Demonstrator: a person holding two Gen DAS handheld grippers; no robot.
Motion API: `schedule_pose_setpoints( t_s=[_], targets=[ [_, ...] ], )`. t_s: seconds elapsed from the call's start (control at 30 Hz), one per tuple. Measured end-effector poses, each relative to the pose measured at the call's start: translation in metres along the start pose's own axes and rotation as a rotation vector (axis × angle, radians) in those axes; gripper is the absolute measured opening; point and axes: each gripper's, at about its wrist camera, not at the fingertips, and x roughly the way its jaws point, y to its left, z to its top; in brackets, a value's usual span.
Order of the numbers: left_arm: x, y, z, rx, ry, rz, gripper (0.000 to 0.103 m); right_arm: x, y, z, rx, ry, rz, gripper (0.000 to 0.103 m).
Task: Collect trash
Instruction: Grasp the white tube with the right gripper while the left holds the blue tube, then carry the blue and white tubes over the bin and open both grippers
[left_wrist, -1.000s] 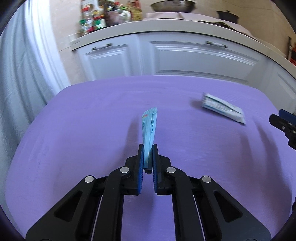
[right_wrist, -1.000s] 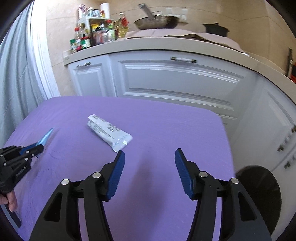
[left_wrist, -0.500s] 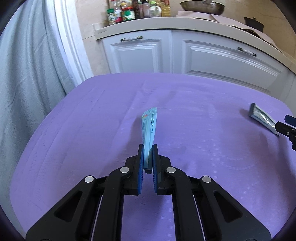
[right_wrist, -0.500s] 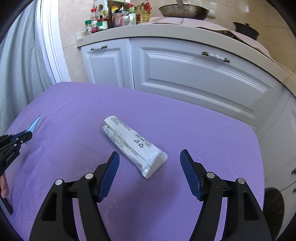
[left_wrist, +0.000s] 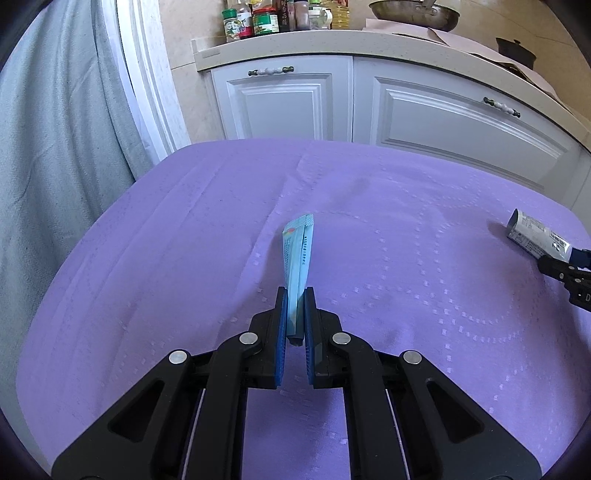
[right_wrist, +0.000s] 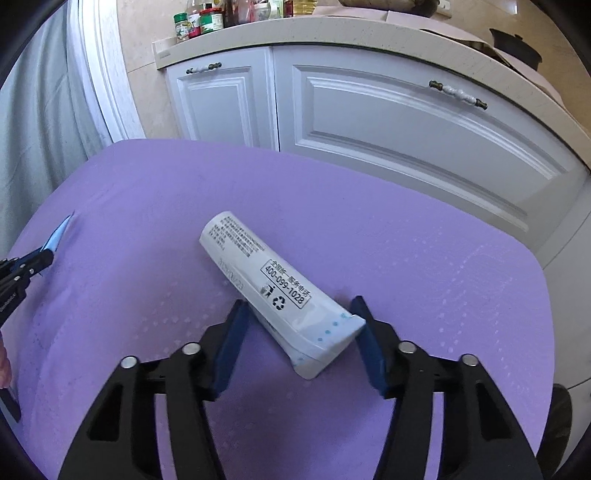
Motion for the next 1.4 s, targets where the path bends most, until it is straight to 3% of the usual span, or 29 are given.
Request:
schedule_pose_setpoints(
  t_s=[0.07, 0.13, 0.2, 0.93, 1.4],
  targets=[
    [-0.001, -0.001, -0.001, -0.001, -0.001, 0.0, 0.008, -0.002, 0.002, -0.002, -0.006, 0.002, 0.01, 0.044],
    [-0.003, -0.002, -0.003, 0.0, -0.002, -0.005, 0.008, -0.005, 0.004, -0.006, -0.012, 0.005, 0.025, 0.024],
    [-0.006, -0.004, -0.005, 0.005, -0.005, -0.008, 0.008, -0.008, 0.006, -0.009, -0.017, 0.007, 0.026, 0.013],
    [-0.067, -0.064, -0.048, 0.079, -0.04, -0.14, 0.008, -0.104, -0.011, -0.095, 0.135, -0.104, -0.049, 0.012],
    [-0.124, -0.171, -0.069, 0.23, -0.101, -0.315, 0.008, -0.174, -0.062, -0.153, 0.274, -0.195, -0.173, 0.012]
  ],
)
